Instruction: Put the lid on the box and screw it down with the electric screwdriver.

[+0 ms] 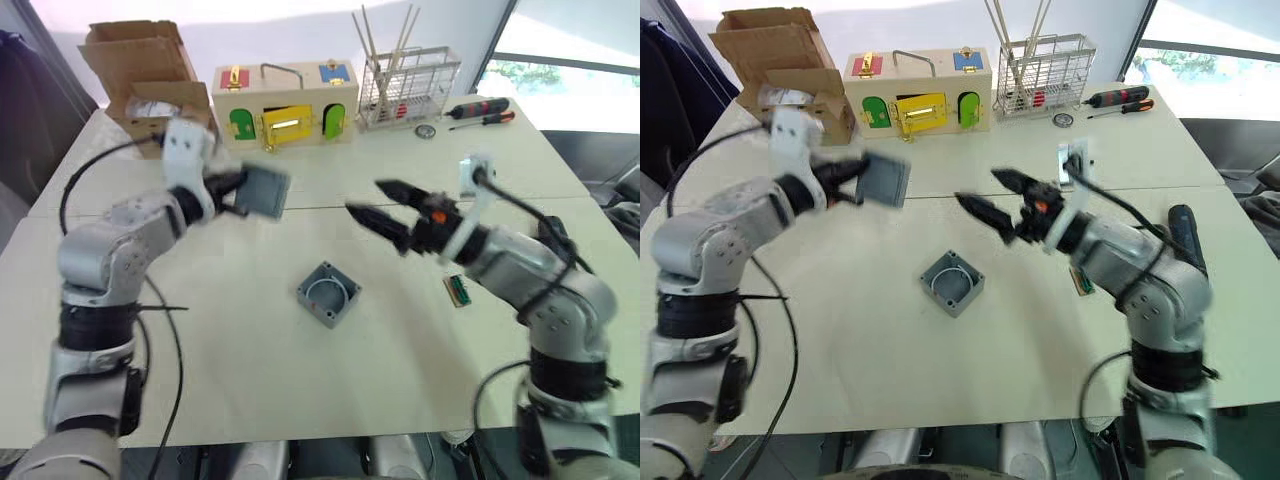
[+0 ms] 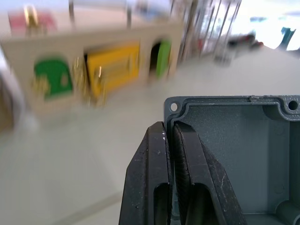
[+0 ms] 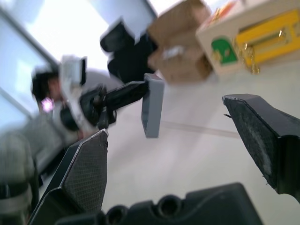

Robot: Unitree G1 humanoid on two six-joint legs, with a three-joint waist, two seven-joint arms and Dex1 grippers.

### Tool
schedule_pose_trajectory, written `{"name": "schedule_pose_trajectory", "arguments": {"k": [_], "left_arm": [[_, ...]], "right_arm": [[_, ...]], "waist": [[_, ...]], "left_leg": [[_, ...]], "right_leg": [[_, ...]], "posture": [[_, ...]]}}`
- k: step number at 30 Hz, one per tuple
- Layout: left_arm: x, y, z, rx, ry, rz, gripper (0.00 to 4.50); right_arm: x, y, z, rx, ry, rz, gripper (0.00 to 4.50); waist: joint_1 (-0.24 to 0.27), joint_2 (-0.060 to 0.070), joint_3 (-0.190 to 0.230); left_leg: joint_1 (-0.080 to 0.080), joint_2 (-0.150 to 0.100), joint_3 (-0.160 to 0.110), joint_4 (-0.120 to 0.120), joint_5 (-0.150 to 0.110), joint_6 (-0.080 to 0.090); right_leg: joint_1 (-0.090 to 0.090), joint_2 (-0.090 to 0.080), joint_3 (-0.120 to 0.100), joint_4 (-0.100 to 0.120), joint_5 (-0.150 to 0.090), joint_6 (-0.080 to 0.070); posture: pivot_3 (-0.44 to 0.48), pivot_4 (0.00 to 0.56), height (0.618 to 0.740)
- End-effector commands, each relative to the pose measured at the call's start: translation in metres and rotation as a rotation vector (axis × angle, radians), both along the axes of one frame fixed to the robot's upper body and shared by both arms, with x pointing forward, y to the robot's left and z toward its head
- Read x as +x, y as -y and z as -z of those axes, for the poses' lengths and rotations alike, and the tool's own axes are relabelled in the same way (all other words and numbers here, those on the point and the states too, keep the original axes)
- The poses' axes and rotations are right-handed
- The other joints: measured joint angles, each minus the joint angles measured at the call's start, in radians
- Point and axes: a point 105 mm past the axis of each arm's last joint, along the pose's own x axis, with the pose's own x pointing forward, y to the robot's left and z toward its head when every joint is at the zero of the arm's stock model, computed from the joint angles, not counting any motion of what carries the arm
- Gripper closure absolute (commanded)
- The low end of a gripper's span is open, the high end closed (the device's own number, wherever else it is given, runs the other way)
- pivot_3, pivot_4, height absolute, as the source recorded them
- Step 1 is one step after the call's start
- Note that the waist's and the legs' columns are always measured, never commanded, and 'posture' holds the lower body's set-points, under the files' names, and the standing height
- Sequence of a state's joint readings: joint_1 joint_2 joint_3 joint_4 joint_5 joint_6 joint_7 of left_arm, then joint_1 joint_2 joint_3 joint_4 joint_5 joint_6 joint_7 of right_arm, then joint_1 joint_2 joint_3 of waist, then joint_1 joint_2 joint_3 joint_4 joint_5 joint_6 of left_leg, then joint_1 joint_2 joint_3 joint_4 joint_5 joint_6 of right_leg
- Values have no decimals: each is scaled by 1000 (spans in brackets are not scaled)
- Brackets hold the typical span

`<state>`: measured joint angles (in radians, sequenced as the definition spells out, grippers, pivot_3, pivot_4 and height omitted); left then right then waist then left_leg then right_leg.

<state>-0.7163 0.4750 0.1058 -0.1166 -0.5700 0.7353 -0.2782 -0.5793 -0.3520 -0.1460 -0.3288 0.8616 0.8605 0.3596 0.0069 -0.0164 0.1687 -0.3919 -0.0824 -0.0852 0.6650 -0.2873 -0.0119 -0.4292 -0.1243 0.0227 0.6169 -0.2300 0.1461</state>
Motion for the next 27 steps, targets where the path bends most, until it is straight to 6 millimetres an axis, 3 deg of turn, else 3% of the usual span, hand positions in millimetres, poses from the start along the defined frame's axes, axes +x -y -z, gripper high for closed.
{"name": "schedule_pose_trajectory", "arguments": {"k": [1, 7, 20, 27], "left_arm": [[-4, 25, -9, 19, 124, 68, 4441], [-10, 58, -5, 44, 178, 154, 4441], [-13, 63, -9, -2, 193, 170, 4441], [-15, 71, -8, -7, 192, 196, 4441]], "right_arm": [[11, -5, -12, 33, 29, 9, 0], [11, -14, -13, 18, 22, -54, 0], [5, -9, 7, 21, -50, -46, 0], [9, -7, 8, 40, -49, -28, 0]], "waist": [[0, 0, 0], [-4, 0, 0], [-20, 0, 0], [-20, 0, 0]], "left_leg": [[0, 0, 0, 0, 0, 0], [-1, 0, 0, 1, 0, 1], [-1, 0, 0, 1, -1, 1], [-1, 0, 0, 1, -1, 1]], "right_leg": [[0, 0, 0, 0, 0, 0], [0, 0, 0, 1, 0, 0], [-1, 0, 0, 1, 0, 0], [-1, 0, 0, 1, 0, 0]], "posture": [[0, 150, 739], [0, 150, 739], [0, 150, 739], [0, 150, 739]]}}
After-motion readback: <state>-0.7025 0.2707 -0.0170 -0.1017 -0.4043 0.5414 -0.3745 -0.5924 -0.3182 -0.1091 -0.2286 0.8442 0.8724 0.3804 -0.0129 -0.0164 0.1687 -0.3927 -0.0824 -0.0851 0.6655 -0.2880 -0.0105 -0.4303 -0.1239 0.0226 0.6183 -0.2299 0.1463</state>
